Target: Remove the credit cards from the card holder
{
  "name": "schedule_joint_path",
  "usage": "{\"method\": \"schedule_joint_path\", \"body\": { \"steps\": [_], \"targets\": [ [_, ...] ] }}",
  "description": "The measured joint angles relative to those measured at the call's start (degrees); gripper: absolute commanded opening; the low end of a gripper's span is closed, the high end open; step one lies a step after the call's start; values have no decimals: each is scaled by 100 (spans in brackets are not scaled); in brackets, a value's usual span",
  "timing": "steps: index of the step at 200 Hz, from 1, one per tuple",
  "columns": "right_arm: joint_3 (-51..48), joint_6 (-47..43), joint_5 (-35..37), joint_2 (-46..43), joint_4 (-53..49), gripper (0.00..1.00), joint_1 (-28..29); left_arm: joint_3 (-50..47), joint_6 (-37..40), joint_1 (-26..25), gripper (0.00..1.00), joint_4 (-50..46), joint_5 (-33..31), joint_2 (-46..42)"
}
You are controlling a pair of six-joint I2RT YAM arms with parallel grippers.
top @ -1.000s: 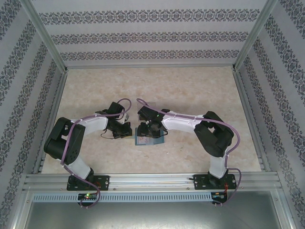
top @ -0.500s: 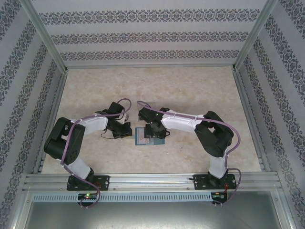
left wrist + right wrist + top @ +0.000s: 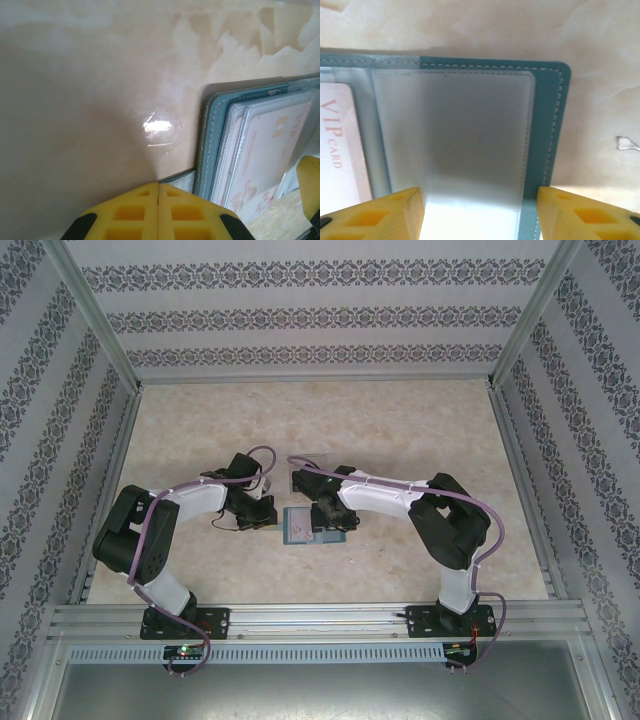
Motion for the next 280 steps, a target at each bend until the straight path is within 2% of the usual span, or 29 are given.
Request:
{"method": "schedule_joint_path", "body": {
  "steps": [93, 132, 187, 218, 280],
  "targets": [
    [-2, -258, 81, 61, 0, 61, -4, 177, -2, -4, 6, -483, -87, -22],
    [-13, -273, 52, -227, 17, 59, -24, 382, -42, -15, 5, -776, -79, -306],
    [-13, -297, -415, -431, 374, 50, -162, 654, -221, -302, 6, -844, 7, -323],
    [-13, -321, -629, -433, 509, 50, -240, 673, -326, -468, 6, -841, 26, -199],
    [-197, -334, -772, -702, 671, 45, -431, 675, -323, -505, 5, -986, -363, 223]
  ]
}}
